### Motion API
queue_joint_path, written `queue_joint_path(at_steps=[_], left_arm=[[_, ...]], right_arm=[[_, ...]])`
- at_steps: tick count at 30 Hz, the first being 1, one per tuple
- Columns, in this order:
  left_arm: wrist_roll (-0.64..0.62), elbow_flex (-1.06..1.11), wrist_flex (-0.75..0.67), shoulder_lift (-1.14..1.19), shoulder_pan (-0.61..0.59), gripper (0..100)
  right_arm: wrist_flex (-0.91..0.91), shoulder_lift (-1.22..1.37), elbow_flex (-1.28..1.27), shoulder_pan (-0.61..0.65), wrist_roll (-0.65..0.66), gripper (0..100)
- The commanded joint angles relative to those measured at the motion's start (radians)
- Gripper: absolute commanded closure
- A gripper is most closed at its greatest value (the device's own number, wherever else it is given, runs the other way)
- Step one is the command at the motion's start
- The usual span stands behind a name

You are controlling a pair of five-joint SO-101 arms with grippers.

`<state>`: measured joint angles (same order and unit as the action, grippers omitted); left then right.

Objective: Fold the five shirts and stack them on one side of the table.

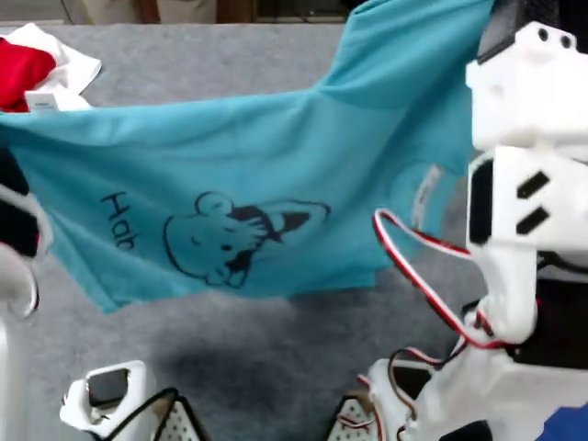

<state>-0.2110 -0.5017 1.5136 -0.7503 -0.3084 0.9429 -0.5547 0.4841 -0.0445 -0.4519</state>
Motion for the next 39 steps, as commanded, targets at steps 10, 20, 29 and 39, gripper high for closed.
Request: queue_joint_path(at_steps=[10, 20, 29, 39], left_arm=[[0.003, 0.516, -0.374, 0.002, -0.014, 98], [0.008, 0.957, -0.965, 0.068, -0.014, 98], [0.041, 0.873, -1.085, 0.361, -0.014, 98], [0.038, 0.433, -0.882, 0.751, 0.009, 98]], right_arm=[[-0.132, 0.064, -0.199, -0.015, 0.038, 99.3], [-0.367, 0.4, -0.226, -0.015, 0.038, 99.3], [-0.686, 0.636, -0.2, -0.015, 0.038, 99.3], [-0.502, 0.797, 0.061, 0.047, 0.038, 99.3]])
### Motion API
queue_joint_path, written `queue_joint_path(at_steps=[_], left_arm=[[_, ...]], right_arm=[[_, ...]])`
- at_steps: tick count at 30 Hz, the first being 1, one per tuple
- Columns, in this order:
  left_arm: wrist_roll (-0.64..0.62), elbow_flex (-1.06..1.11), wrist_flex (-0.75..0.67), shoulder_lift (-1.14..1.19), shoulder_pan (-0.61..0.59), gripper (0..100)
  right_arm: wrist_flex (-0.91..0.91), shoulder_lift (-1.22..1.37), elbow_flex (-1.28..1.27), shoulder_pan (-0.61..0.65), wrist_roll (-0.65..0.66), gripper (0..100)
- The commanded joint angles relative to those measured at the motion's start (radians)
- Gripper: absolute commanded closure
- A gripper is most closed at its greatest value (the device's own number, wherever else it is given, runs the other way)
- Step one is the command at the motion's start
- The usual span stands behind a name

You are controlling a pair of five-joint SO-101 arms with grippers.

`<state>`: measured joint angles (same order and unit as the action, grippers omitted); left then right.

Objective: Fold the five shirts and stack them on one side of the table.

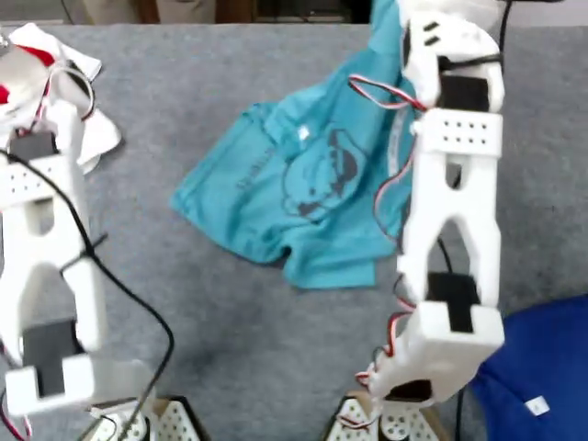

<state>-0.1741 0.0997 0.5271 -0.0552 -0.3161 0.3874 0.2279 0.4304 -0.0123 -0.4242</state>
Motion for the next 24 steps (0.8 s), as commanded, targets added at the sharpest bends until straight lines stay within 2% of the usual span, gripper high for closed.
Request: queue_joint_path(at_steps=[1, 7, 13, 16, 24], left_arm=[[0.002, -0.21, 0.146, 0.085, 0.029, 98], [-0.101, -0.402, 0.307, 0.26, 0.126, 98], [-0.101, -0.617, 0.393, 0.45, 0.292, 98], [-0.101, -0.736, 0.433, 0.55, 0.377, 98], [-0.103, -1.028, 0.489, 0.852, 0.519, 98]], right_arm=[[0.08, 0.03, 0.128, 0.015, 0.011, 99.3], [0.267, 0.07, 0.147, -0.019, 0.011, 99.3], [0.453, 0.096, 0.111, -0.113, 0.008, 99.3], [0.442, 0.14, 0.044, -0.15, 0.005, 99.3], [0.238, 0.312, -0.059, -0.174, 0.005, 99.3]])
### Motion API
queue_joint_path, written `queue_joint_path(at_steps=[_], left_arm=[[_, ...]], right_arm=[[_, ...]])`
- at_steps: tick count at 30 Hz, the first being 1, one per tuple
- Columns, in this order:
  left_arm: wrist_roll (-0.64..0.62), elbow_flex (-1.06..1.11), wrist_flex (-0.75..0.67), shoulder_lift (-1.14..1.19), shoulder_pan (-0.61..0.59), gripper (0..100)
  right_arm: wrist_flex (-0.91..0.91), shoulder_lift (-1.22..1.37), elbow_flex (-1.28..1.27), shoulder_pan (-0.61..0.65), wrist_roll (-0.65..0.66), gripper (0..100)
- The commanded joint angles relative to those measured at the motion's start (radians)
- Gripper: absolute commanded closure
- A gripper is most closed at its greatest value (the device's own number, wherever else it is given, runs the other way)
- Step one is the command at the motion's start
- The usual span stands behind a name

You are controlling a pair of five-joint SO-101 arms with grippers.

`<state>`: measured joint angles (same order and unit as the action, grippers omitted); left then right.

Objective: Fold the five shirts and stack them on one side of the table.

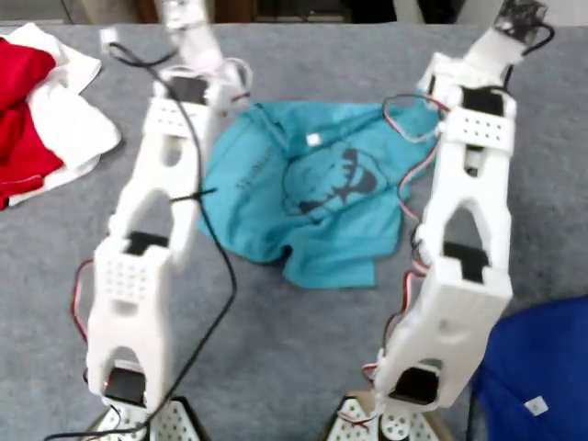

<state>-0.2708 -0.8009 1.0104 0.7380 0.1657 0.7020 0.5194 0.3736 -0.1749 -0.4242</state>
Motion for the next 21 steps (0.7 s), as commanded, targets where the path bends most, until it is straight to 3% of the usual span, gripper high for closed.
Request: queue_joint_path(at_steps=[1, 8, 21], left_arm=[[-0.006, -0.16, 0.006, 0.101, 0.046, 98], [-0.097, -0.353, 0.023, 0.312, 0.087, 86], [-0.173, -0.488, 0.068, 0.397, 0.149, 87]], right_arm=[[-0.1, 0.038, -0.004, -0.012, 0.005, 99.3], [-0.199, 0.108, 0.002, -0.01, 0.005, 99.3], [-0.267, 0.145, 0.001, -0.013, 0.005, 99.3]])
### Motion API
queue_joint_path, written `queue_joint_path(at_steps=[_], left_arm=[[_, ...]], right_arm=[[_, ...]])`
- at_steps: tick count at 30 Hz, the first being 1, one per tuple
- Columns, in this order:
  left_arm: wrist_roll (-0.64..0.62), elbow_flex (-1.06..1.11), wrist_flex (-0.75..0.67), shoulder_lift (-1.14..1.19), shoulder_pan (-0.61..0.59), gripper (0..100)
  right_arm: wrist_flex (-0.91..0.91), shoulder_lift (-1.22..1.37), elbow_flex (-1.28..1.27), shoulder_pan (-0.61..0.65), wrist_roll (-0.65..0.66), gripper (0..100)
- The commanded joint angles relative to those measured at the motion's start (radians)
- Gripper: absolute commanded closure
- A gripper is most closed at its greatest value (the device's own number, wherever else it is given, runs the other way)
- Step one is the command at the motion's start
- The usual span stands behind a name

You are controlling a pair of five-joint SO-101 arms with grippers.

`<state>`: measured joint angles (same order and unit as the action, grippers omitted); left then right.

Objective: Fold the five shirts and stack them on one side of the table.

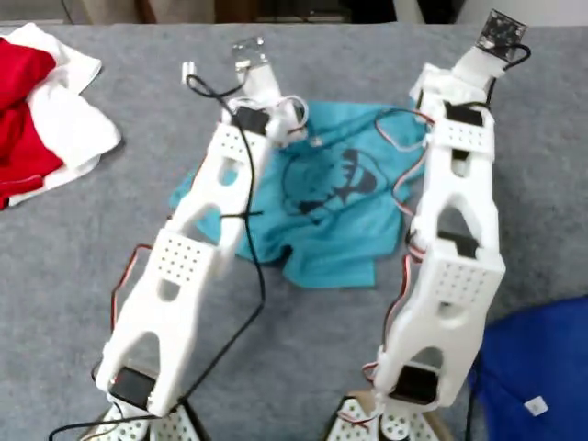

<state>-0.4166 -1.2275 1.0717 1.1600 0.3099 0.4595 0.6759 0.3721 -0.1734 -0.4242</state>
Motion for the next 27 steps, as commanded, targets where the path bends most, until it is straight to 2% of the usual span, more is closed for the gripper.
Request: queue_joint_path(at_steps=[1, 4, 8, 12, 20, 27], left_arm=[[-0.037, -0.061, 0.006, -0.025, 0.003, 87], [-0.038, -0.087, 0.04, -0.027, 0.003, 86], [0.017, -0.224, 0.236, -0.025, 0.012, 86], [-0.005, -0.325, 0.305, -0.021, 0.006, 86], [-0.046, -0.318, 0.292, -0.002, 0.043, 86], [-0.075, -0.275, 0.196, 0.041, 0.066, 86]], right_arm=[[-0.025, -0.012, 0.002, -0.015, 0.005, 99.3], [-0.025, -0.012, 0.002, -0.015, 0.005, 99.3], [-0.026, -0.01, -0.001, -0.015, 0.005, 99.3], [-0.026, -0.01, -0.001, -0.013, 0.005, 99.3], [-0.026, -0.01, -0.004, -0.013, 0.005, 99.3], [-0.026, -0.01, -0.004, -0.013, 0.005, 99.3]])
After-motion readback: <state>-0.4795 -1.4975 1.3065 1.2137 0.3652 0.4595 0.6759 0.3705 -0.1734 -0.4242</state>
